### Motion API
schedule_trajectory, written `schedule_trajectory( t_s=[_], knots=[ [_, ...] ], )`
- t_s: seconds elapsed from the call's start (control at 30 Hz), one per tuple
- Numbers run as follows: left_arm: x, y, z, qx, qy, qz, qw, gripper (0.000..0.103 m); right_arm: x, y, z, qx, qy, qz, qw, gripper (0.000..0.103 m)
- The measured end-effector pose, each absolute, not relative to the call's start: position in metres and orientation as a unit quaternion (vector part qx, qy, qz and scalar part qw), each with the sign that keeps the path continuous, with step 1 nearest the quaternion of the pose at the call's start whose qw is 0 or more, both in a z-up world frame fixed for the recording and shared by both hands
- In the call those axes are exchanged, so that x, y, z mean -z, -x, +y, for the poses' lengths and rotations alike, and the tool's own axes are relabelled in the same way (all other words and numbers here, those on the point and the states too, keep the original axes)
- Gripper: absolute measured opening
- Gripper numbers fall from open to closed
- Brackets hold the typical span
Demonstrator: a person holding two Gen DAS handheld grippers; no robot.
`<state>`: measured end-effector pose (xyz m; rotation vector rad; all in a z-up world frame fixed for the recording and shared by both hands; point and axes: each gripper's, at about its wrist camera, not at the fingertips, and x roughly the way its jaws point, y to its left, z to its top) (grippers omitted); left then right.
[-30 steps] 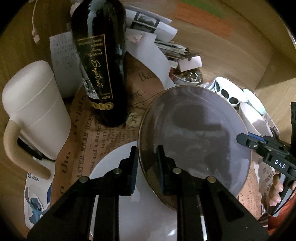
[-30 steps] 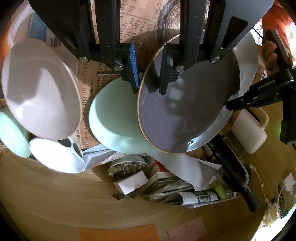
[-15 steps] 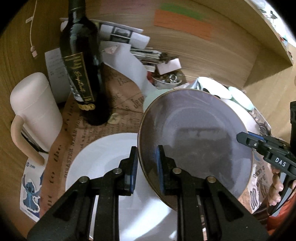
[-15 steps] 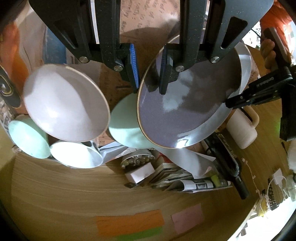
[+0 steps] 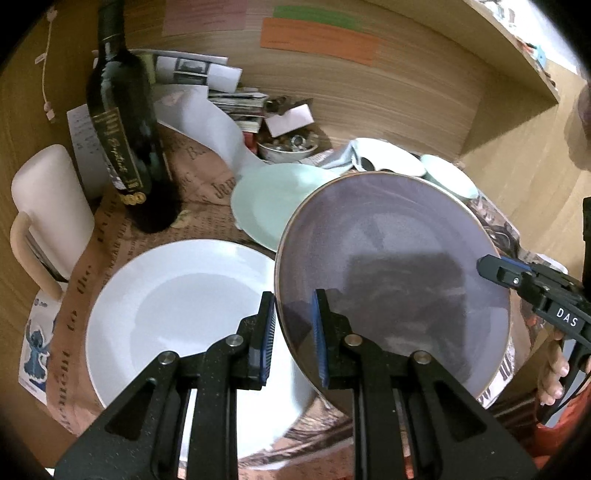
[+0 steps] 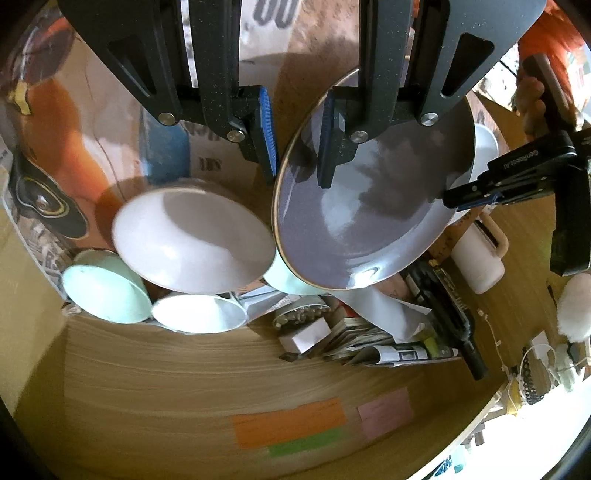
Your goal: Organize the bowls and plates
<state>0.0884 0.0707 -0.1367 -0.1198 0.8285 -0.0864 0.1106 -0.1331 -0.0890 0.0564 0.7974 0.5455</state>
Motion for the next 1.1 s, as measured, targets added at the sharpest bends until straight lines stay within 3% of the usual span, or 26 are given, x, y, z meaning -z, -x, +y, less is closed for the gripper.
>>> schedule_trajectory(
  t_s=[1.1],
  knots=[
    [0.184,-0.076,0.018,0.062,0.056,0.455,0.887,0.019,0.138,-0.093,-0.182,-0.229,-0.016,0.453,0.862,0.019]
  ],
)
